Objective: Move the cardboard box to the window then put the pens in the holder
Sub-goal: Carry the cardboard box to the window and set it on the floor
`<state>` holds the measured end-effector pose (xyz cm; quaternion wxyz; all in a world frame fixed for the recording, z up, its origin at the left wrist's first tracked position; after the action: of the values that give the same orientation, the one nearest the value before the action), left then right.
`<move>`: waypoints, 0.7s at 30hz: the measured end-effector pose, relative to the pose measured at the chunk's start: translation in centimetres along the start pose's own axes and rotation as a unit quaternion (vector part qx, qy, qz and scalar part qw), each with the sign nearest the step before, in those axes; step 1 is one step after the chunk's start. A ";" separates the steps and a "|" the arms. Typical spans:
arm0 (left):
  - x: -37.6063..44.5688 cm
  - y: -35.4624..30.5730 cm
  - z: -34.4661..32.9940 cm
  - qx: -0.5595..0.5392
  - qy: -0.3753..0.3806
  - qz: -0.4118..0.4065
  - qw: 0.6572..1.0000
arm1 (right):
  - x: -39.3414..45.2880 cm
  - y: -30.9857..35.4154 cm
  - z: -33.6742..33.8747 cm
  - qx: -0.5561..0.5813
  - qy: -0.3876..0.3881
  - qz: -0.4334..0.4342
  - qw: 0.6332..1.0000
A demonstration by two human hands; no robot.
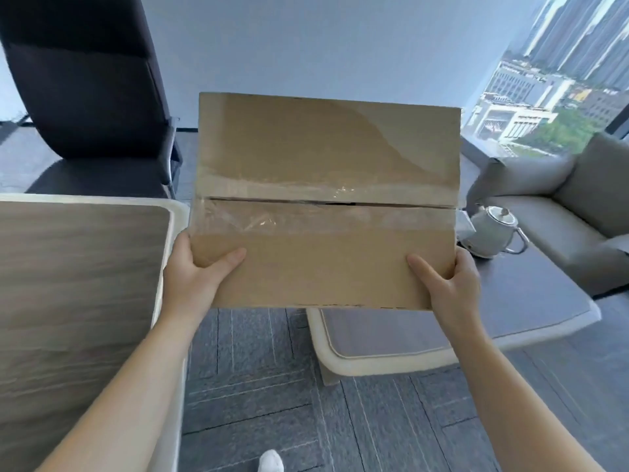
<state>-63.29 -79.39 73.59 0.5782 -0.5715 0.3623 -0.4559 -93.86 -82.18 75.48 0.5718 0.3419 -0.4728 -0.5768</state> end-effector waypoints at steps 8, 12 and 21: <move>7.6 0.1 1.5 0.028 -0.074 0.009 0.997 | 11.0 -0.1 -6.3 0.016 0.075 0.014 0.997; 11.5 0.9 2.6 0.036 -0.105 0.025 0.994 | 15.8 -0.2 -9.8 0.028 0.108 0.013 0.994; 26.1 4.2 2.8 0.043 -0.136 0.029 0.989 | 30.1 -1.8 -18.0 0.035 0.128 0.001 0.991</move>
<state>-51.84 -103.30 72.37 0.6590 -0.5920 0.2765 -0.3724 -80.97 -114.72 72.47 0.6155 0.4325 -0.4159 -0.5110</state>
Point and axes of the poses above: each hand's wrist, its own x-axis towards the middle knuckle, its own z-axis out of the back of the hand, y = z × x, the point moved 3 cm from there along x, towards the middle knuckle, and after that the axes turned 9 degrees about y, right-handed, at the moved point
